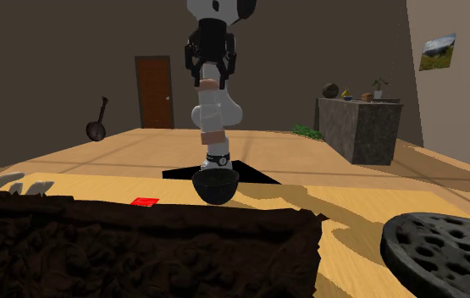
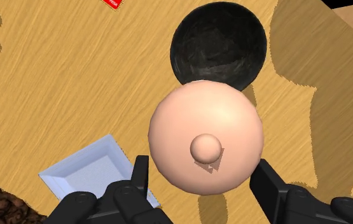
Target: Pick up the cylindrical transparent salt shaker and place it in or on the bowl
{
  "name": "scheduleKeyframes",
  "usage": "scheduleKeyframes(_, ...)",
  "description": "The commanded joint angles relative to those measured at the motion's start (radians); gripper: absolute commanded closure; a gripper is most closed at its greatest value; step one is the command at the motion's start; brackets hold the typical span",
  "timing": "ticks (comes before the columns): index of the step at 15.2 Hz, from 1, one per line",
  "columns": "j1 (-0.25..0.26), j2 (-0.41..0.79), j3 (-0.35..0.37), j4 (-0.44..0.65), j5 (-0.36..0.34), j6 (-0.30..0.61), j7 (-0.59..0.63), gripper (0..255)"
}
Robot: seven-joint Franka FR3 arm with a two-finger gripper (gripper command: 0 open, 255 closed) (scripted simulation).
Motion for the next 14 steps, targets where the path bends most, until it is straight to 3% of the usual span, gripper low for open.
scheduleKeyframes(1, 0.005, -0.072, 0.023, -0.051, -0.011, -0.023, 0.03, 255)
scheduleKeyframes(3, 0.009, -0.15, 0.05, -0.1, -0.018, -0.056, 0.06, 255)
scheduleKeyframes(14, 0.004, -0.176, 0.043, -0.27, -0.028, 0.089, 0.074, 255)
